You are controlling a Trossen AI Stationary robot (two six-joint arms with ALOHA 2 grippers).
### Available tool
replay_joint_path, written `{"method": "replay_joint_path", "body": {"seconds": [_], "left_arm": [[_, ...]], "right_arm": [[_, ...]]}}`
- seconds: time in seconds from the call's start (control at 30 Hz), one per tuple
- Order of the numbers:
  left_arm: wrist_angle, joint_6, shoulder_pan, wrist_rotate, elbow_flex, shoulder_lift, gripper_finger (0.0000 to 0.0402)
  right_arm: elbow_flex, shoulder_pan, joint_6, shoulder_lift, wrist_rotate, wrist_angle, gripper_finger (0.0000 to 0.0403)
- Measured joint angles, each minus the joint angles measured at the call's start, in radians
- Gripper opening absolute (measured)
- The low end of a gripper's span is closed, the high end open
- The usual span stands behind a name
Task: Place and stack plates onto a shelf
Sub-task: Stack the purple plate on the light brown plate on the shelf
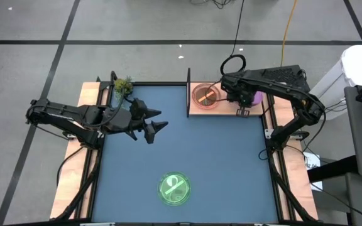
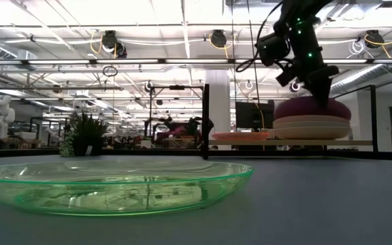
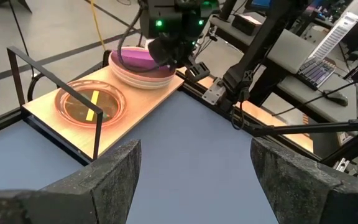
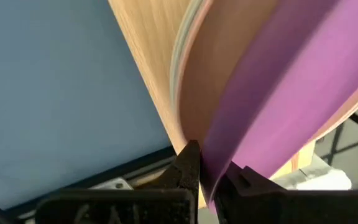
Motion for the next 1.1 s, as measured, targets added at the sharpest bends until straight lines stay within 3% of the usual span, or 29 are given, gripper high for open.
{"method": "replay_joint_path", "body": {"seconds": [0.13, 0.37, 0.83, 1.1], "left_arm": [[0.0, 0.0, 0.0, 0.0, 0.0, 0.0, 0.0303], [0.0, 0.007, 0.0, 0.0, 0.0, 0.0, 0.0303], [-0.01, 0.003, 0.0, 0.0, 0.0, 0.0, 0.0303], [-0.01, 0.003, 0.0, 0.0, 0.0, 0.0, 0.0303]], "right_arm": [[-0.023, 0.0, 0.009, 0.0, 0.055, -0.018, 0.0006], [-0.023, 0.0, 0.003, -0.006, 0.058, -0.026, 0.0006], [-0.023, 0.013, -0.003, -0.006, -0.094, 0.075, 0.0006], [-0.023, 0.064, -0.017, -0.007, 0.003, 0.05, 0.0006]]}}
